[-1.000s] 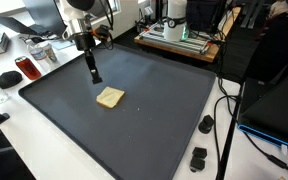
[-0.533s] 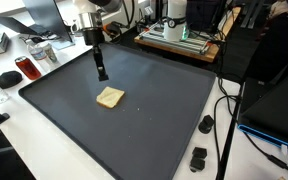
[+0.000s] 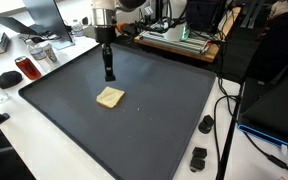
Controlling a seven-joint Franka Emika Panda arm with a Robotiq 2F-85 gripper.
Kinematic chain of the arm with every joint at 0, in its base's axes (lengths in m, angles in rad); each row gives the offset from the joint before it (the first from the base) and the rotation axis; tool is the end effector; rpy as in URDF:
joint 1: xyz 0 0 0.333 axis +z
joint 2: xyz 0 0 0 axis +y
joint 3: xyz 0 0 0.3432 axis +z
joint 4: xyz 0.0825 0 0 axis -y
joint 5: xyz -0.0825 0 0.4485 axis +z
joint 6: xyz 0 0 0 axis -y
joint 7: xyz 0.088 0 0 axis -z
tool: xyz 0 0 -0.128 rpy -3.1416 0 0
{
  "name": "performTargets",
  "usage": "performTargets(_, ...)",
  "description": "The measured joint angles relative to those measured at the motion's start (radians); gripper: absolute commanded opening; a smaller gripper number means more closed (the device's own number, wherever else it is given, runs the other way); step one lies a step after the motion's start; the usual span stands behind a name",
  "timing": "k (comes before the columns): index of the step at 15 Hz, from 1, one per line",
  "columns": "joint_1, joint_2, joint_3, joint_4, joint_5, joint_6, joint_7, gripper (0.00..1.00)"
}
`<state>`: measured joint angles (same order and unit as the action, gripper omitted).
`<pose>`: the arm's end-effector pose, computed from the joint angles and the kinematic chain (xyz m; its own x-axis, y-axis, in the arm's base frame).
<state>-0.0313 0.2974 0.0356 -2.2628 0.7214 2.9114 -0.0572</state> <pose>0.6097 -0.0343 0.2095 0.7682 -0.5993 0.2251 -0.5067 -0.7841 -0.3583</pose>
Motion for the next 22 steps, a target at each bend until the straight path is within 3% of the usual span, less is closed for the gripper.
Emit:
performTargets(2, 0.043, -0.004, -0.024, -0.02, -0.111, 0.038, 0.106, 0.05)
performTargets(4, 0.117, -0.004, -0.09, -0.038, -0.223, 0.071, 0.21, 0.05)
performTargets(9, 0.347, -0.004, -0.328, -0.056, -0.477, 0.098, 0.431, 0.05)
performTargets(13, 0.512, -0.004, -0.49, -0.056, -0.62, 0.094, 0.533, 0.05)
performTargets(17, 0.635, -0.004, -0.581, -0.051, -0.7, 0.058, 0.57, 0.05)
performTargets(22, 0.75, 0.0, -0.646, -0.024, -0.767, -0.034, 0.602, 0.05)
